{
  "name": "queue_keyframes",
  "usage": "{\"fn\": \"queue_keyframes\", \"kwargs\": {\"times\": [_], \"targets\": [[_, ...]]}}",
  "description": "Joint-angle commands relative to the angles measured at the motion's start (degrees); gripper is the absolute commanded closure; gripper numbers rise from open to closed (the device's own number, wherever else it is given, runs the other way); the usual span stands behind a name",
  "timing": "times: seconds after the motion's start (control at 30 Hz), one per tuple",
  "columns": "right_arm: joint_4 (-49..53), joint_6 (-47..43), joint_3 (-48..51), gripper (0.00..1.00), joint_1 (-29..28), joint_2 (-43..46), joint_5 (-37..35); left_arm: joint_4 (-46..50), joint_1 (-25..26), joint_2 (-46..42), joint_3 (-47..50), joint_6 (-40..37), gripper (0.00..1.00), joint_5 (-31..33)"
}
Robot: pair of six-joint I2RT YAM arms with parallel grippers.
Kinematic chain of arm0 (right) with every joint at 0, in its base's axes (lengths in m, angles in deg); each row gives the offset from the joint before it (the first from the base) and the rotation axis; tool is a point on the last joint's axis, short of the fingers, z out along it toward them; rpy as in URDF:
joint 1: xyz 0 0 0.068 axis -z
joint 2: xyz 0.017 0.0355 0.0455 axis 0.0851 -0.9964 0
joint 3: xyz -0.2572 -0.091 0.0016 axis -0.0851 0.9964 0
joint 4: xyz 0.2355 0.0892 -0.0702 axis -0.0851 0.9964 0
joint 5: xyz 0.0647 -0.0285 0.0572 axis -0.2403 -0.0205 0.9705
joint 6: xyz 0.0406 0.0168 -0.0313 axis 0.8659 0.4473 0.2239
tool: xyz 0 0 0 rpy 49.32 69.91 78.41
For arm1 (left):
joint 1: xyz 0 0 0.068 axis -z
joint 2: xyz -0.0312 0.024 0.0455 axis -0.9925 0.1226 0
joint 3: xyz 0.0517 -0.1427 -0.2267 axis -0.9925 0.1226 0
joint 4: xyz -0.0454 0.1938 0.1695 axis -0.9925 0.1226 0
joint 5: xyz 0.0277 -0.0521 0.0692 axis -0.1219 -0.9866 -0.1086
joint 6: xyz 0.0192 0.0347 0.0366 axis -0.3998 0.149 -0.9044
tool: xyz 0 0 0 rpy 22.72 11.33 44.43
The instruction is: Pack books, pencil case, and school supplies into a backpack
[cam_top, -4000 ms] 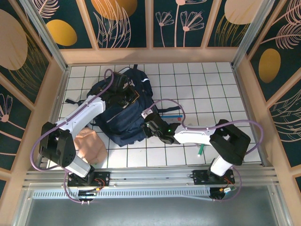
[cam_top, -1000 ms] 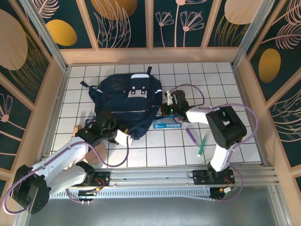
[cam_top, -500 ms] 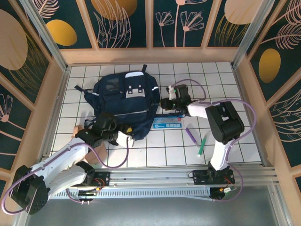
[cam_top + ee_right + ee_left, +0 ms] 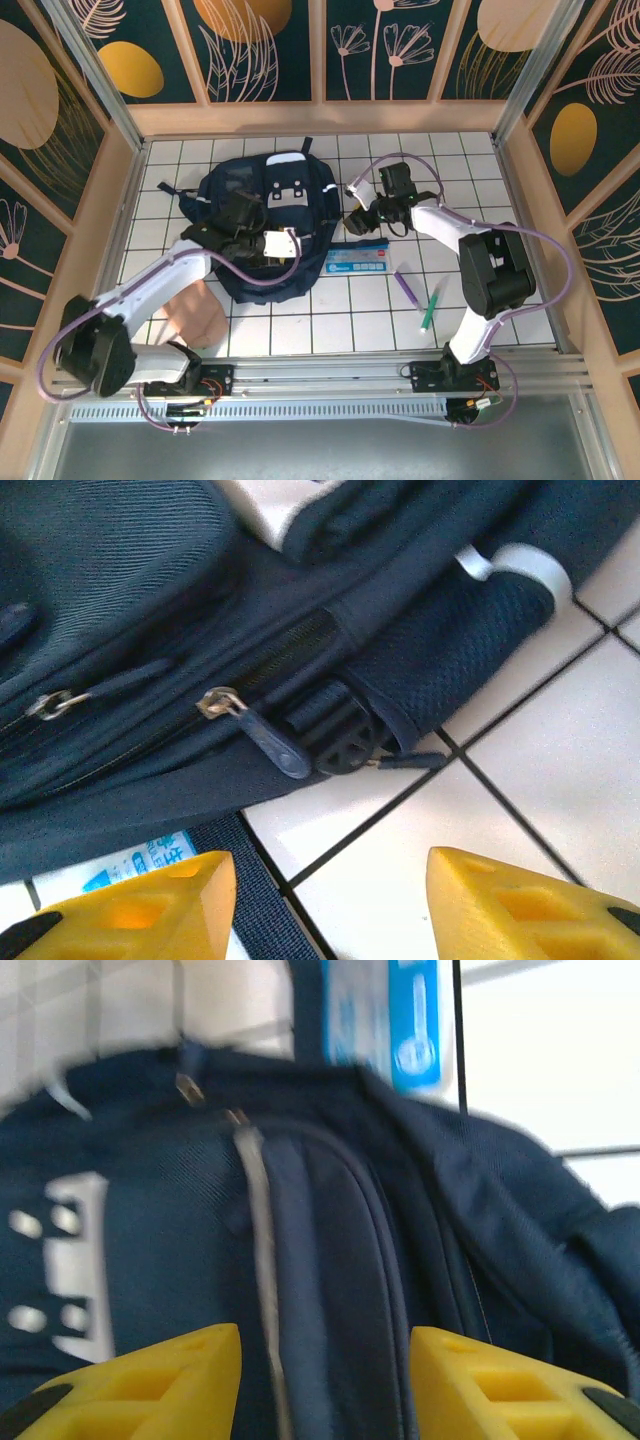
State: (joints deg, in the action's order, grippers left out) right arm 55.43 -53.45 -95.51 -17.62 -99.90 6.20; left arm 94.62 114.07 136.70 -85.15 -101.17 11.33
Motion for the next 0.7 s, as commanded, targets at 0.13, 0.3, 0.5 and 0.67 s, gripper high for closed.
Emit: {"fn": "queue_keyframes", "kwargs": {"times": [0.13,0.3,0.5,0.67], "targets": [[6.4,-19.2,-10.2,0.47,-1.0,-5.8,6.4,0.5,-0.7,3.8,1.7,2.0,0.41,3.4],[7.9,-21.8,-12.4,0.48,-1.5,-9.0,6.5,-0.5,-0.8,7.1,1.2,4.3,0.4,5.6],[7.6,-27.1,-12.3,0.48,-1.4,-11.8,4.8,-8.4,-0.9,8.8,3.4,6.3,0.46,11.7],[14.1,-36.5,-17.4,0.47,-1.6,-15.6,8.6,-5.9,-1.4,10.1,0.3,5.4,0.93,11.9]]}}
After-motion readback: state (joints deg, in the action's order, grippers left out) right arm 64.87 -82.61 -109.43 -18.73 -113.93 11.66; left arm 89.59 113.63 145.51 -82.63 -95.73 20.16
